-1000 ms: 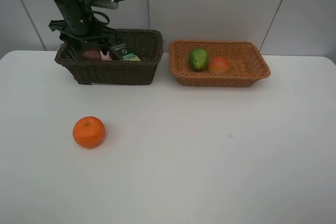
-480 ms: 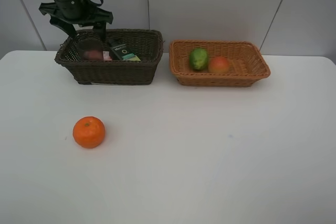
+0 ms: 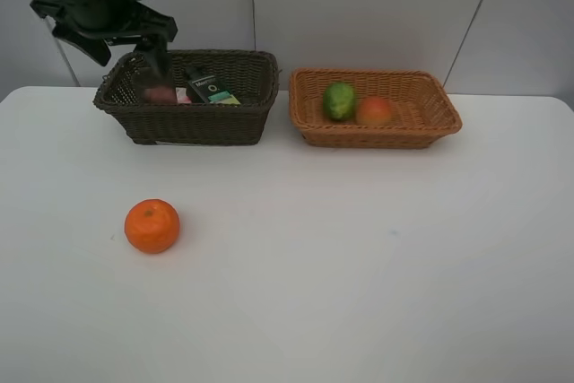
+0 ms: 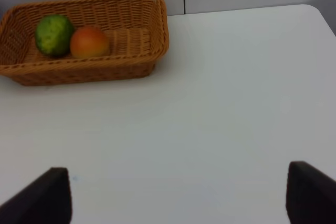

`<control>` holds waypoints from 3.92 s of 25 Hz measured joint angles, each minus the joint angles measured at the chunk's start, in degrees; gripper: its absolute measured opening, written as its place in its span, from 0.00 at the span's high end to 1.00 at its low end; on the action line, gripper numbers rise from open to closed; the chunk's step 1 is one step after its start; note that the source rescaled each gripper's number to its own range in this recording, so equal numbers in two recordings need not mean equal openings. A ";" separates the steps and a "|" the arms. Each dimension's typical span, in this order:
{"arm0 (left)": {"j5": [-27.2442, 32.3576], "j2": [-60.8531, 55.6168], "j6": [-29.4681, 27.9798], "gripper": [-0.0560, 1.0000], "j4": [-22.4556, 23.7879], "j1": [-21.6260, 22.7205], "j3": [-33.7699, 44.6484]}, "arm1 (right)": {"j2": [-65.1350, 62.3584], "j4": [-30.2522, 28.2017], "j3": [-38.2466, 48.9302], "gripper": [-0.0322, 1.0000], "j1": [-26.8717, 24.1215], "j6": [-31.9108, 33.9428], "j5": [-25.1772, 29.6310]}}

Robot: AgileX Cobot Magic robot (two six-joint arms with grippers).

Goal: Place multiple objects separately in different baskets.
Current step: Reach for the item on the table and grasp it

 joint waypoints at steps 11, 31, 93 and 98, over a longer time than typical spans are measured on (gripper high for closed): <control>-1.05 -11.90 -2.23 0.00 -3.31 -2.57 17.52 | 0.00 0.00 0.00 0.26 0.00 0.00 0.00; -8.57 -12.46 -2.39 0.00 -10.38 -4.42 32.47 | 0.00 0.00 0.00 0.26 0.00 0.00 0.00; -18.09 1.79 2.57 0.00 -0.99 -11.21 33.75 | 0.00 0.00 0.00 0.26 0.00 0.00 0.00; -18.58 1.79 2.57 0.00 -0.94 -11.21 33.75 | 0.00 0.00 0.00 0.26 0.00 0.00 0.00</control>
